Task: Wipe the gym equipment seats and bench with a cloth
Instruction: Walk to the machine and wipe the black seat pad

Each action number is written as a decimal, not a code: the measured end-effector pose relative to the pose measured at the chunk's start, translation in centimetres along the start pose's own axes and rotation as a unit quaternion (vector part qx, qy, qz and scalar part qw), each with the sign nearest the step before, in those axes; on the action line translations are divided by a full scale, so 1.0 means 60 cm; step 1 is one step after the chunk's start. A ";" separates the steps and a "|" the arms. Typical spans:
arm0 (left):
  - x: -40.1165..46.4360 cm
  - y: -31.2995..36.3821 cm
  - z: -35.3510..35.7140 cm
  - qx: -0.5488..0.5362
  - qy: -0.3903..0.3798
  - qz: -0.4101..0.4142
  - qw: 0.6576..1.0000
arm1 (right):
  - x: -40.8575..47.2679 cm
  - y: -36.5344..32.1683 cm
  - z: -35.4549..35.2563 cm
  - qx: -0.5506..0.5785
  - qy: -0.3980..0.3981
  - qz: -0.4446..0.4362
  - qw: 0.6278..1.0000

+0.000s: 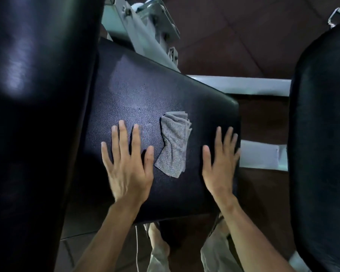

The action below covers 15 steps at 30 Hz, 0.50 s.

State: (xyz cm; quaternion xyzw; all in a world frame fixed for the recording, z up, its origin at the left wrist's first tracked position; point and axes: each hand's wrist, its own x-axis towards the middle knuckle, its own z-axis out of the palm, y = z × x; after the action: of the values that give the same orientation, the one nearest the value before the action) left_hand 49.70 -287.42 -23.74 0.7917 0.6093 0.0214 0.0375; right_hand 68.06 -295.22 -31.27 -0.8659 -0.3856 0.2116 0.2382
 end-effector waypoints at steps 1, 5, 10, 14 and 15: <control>0.002 0.025 0.001 -0.017 0.000 0.010 1.000 | 0.000 0.011 0.002 -0.014 0.000 0.016 1.000; 0.034 0.154 0.050 0.037 -0.020 0.143 0.989 | -0.005 0.018 0.005 -0.024 0.002 0.006 1.000; 0.111 0.151 0.085 0.109 -0.022 0.148 0.983 | -0.001 0.023 0.008 -0.023 0.006 0.006 1.000; 0.237 0.105 0.040 0.092 0.006 0.094 0.991 | 0.001 0.028 0.011 -0.018 0.022 0.000 1.000; 0.251 0.087 0.028 0.098 0.008 0.067 0.993 | 0.001 0.029 0.012 -0.020 0.024 0.000 1.000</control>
State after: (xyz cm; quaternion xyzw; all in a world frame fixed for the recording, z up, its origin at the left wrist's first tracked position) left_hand 58.72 -274.22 -25.18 0.8307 0.5540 -0.0295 -0.0467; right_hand 68.70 -295.99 -32.85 -0.8753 -0.3837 0.1834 0.2300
